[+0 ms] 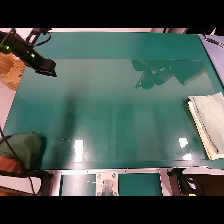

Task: Fold the shirts.

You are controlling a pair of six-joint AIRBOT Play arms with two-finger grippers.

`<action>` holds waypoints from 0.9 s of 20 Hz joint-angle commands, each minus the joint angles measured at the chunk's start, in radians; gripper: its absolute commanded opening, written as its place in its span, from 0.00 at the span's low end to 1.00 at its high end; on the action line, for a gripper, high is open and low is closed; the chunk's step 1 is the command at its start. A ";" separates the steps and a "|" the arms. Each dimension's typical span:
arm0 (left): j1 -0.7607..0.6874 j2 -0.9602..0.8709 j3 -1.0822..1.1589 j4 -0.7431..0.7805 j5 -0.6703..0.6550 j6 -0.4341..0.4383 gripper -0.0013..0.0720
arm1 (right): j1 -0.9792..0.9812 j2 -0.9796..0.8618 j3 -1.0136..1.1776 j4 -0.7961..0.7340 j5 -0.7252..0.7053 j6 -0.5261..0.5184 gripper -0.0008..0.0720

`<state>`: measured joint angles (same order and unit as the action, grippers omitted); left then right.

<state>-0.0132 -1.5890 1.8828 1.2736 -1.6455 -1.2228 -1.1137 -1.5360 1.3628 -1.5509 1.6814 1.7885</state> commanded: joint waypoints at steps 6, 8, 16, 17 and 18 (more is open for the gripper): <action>0.000 -0.001 0.000 -0.006 0.048 -0.010 0.05 | 0.070 0.002 0.079 0.273 -0.030 -0.023 0.05; 0.000 0.000 0.000 -0.006 0.057 -0.042 0.05 | 0.134 0.016 0.125 0.394 -0.042 -0.054 0.04; -0.003 0.059 -0.151 -0.078 -0.064 -0.116 0.05 | 0.604 0.190 -0.007 0.441 -0.121 -0.171 0.03; -0.002 0.090 -0.233 -0.111 -0.059 -0.114 0.05 | 0.676 0.231 -0.080 0.439 -0.159 -0.180 0.03; -0.003 0.129 -0.319 -0.116 -0.046 -0.114 0.05 | 0.740 0.272 -0.157 0.440 -0.195 -0.187 0.03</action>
<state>-0.0154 -1.5242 1.7187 1.2137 -1.6875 -1.3228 -0.5495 -1.3533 1.3445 -1.1225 1.5692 1.6413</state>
